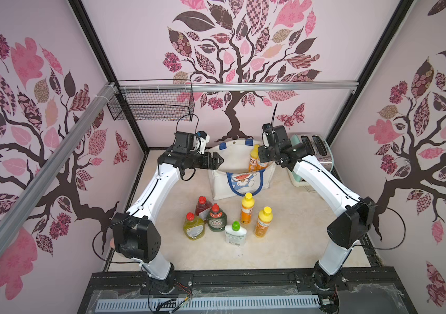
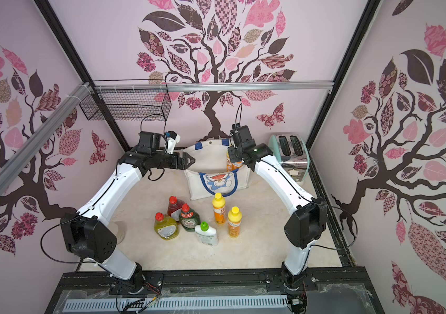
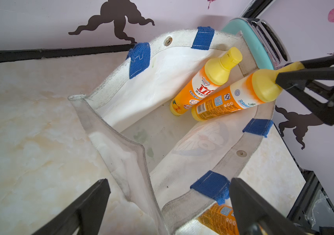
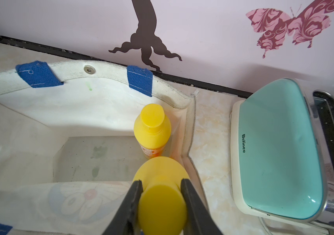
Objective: Pack dish soap into the shopping bag
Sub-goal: Place the bottle of dish soap in the shopping bag.
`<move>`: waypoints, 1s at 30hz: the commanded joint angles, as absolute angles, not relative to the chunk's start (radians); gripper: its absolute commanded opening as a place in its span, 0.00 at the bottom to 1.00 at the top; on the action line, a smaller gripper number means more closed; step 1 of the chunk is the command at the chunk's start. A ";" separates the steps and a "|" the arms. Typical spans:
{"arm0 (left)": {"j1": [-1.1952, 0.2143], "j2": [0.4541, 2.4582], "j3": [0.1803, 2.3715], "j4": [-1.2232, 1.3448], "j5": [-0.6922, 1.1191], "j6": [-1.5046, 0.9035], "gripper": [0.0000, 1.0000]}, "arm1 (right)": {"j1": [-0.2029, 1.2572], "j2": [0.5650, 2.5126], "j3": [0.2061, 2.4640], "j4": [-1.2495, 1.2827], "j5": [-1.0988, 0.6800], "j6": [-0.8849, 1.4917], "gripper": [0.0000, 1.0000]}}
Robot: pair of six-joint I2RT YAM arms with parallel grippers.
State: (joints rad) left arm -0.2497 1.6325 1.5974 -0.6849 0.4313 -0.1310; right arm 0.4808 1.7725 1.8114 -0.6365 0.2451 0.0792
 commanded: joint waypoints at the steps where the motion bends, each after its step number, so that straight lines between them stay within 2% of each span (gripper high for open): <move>1: -0.253 1.634 1.617 -0.687 0.445 -0.118 0.98 | 0.469 1.710 1.814 -0.546 0.256 0.093 0.00; 30: -0.253 1.582 1.591 -0.657 0.462 -0.130 0.98 | 0.448 1.763 1.704 -0.474 0.267 0.107 0.00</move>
State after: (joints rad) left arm -0.2497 1.6123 1.5967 -0.6811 0.4511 -0.1314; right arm 0.4622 1.7771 1.6741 -0.5343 0.2302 0.1093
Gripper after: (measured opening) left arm 0.978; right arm 0.320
